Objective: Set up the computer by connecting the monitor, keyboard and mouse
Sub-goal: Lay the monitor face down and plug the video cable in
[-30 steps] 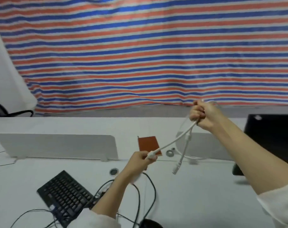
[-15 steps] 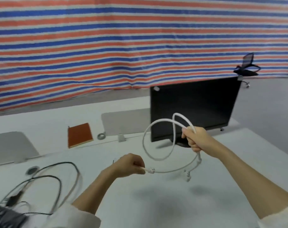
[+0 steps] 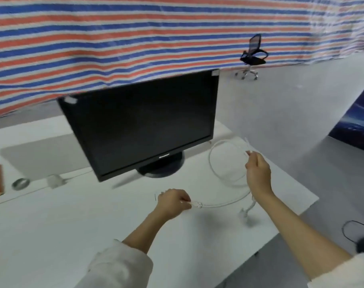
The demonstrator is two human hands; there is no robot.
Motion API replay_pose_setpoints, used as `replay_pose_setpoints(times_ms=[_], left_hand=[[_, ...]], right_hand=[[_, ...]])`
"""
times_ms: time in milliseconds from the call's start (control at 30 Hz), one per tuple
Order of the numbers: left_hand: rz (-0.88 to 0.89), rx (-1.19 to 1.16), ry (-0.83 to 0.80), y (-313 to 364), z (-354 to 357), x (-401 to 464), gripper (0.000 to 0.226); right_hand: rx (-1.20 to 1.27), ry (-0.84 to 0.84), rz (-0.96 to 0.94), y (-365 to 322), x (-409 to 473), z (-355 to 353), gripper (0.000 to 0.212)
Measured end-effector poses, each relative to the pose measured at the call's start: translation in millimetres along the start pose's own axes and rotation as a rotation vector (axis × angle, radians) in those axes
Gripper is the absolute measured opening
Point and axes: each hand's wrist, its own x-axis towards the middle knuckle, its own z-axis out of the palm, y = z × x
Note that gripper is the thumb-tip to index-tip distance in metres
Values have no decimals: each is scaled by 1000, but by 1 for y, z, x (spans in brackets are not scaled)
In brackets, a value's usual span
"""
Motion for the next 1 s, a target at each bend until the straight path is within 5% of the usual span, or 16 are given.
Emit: replay_pose_setpoints(times_ms=[267,633,900,1000], left_hand=[[82,-45,23,34,11,121,35],[-113,-194,152,55,32,195,42],[-281,-206,252,88,76,205,40],[-362,-198,374,95,88,202,33]], right_hand=[[-63,71,-141,6,126,11,29],[-432,-65,-360,92,227,21,44],[-856,-438,-853,174,239,-8,75],[-940,-752,-872,190,230,-12,70]])
